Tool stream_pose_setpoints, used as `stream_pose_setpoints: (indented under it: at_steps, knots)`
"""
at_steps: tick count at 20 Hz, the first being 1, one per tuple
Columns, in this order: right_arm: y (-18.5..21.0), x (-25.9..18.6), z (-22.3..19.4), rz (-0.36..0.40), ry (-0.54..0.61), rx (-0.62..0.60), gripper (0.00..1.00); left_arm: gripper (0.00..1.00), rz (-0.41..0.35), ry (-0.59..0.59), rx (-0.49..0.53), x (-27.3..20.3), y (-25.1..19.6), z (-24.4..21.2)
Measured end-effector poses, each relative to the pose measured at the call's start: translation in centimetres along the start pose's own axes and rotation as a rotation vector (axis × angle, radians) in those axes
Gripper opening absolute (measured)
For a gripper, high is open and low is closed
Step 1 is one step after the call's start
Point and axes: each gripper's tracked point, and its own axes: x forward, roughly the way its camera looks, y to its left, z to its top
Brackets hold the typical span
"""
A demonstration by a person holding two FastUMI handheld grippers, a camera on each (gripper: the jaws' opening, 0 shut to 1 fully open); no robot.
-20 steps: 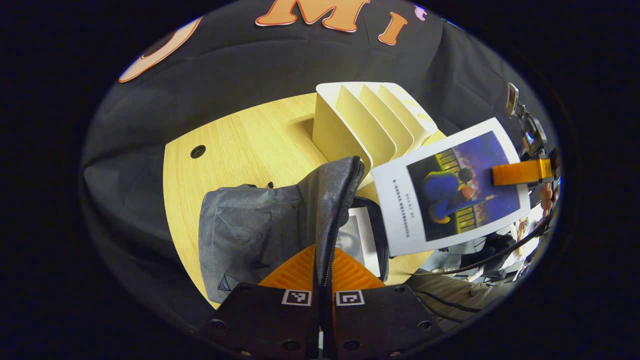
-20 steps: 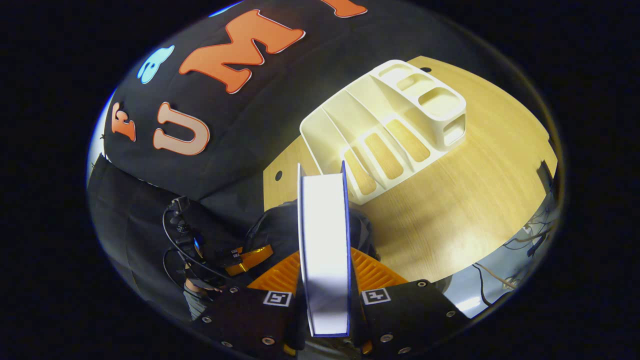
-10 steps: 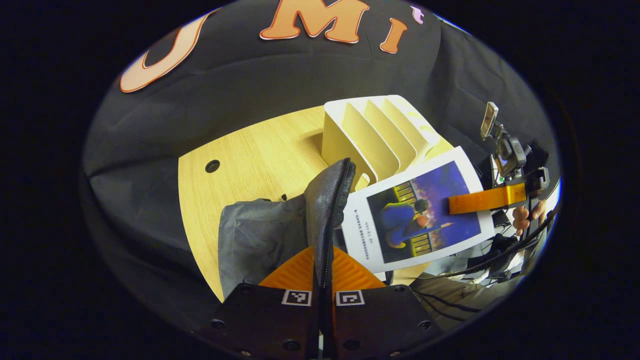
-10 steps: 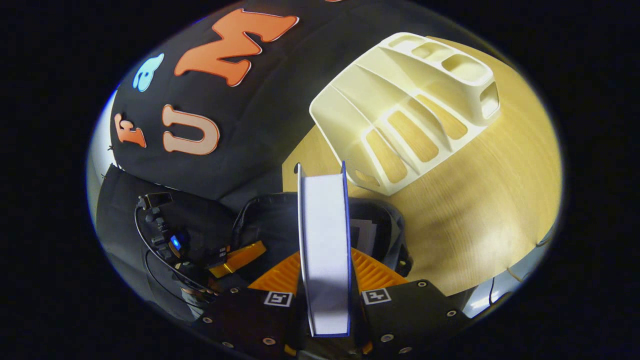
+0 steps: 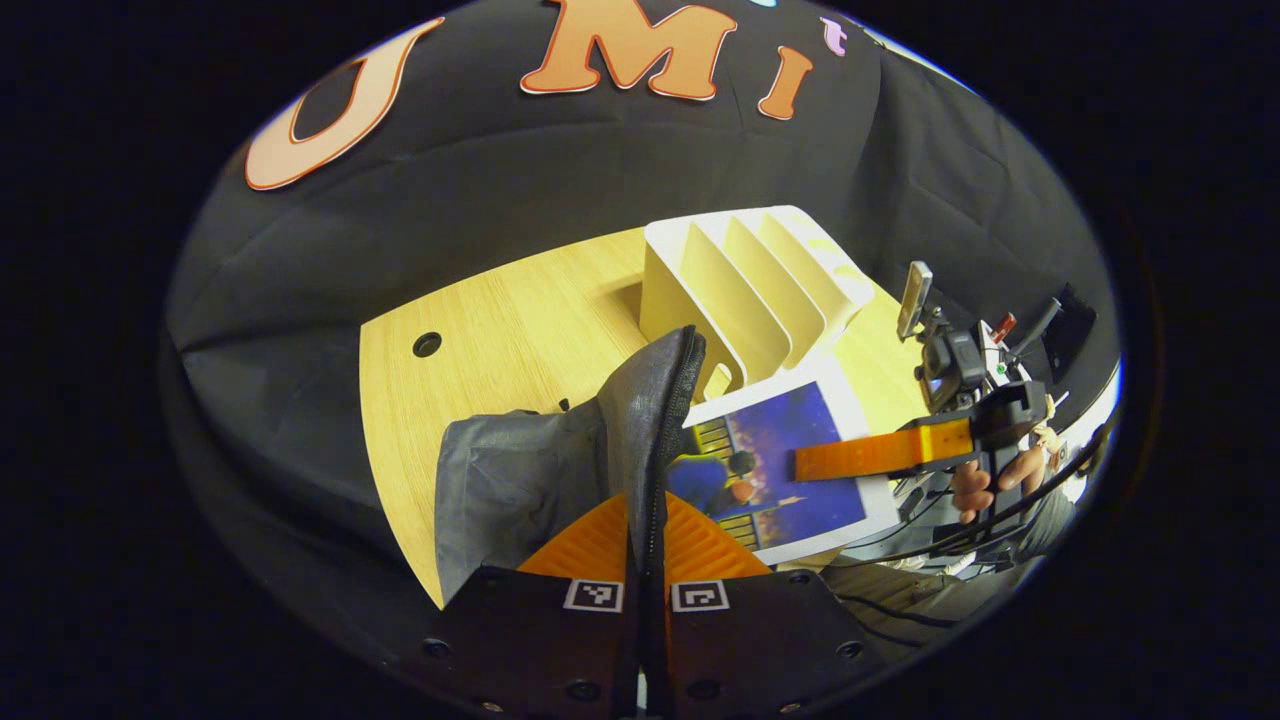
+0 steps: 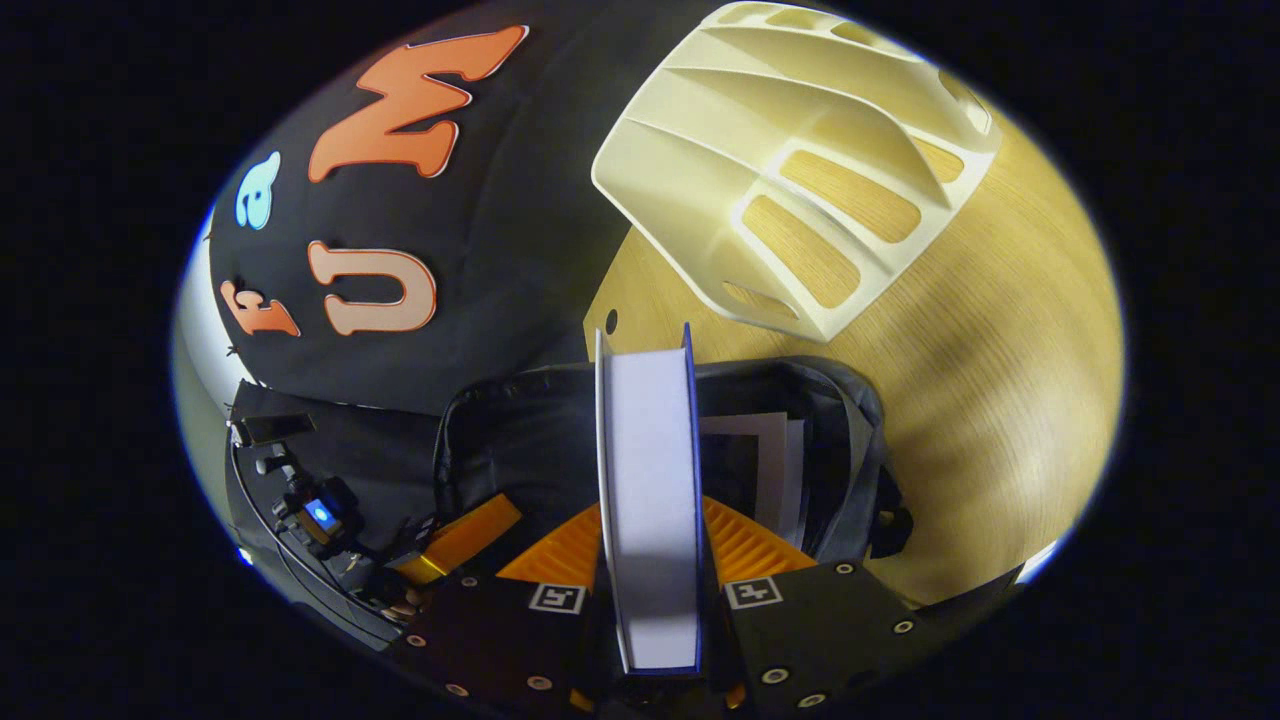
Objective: Open the schoolbag, grab two books from the bookshelf and put them into the schoolbag.
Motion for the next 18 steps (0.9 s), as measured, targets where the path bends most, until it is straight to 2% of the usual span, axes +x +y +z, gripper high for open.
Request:
stream_pose_setpoints:
  at_steps: [9, 13, 15, 16, 17, 18]
  knots:
    - [0.9, 4.0, -0.7, 0.041, -0.046, 0.073, 0.36, 0.04, -0.004, -0.044, -0.012, -0.5, -0.8, 1.3]
    - [-0.4, 5.9, 0.1, 0.008, -0.044, 0.155, 0.39, 0.04, 0.007, -0.046, -0.047, 0.1, -0.3, 1.1]
    - [-0.5, 6.3, 0.1, 0.003, -0.034, 0.147, 0.42, 0.04, 0.004, -0.049, -0.067, 0.2, -0.4, 0.9]
    - [-0.1, 6.5, 0.0, 0.02, -0.029, 0.131, 0.52, 0.04, 0.001, -0.049, -0.075, 0.2, -0.6, 1.0]
    - [0.2, 6.6, -0.6, 0.025, -0.011, 0.102, 0.4, 0.03, -0.008, -0.048, -0.077, 0.4, -0.8, 1.0]
    - [0.3, 6.9, -1.3, 0.03, 0.012, 0.083, 0.37, 0.03, -0.014, -0.051, -0.076, 0.6, -1.1, 1.0]
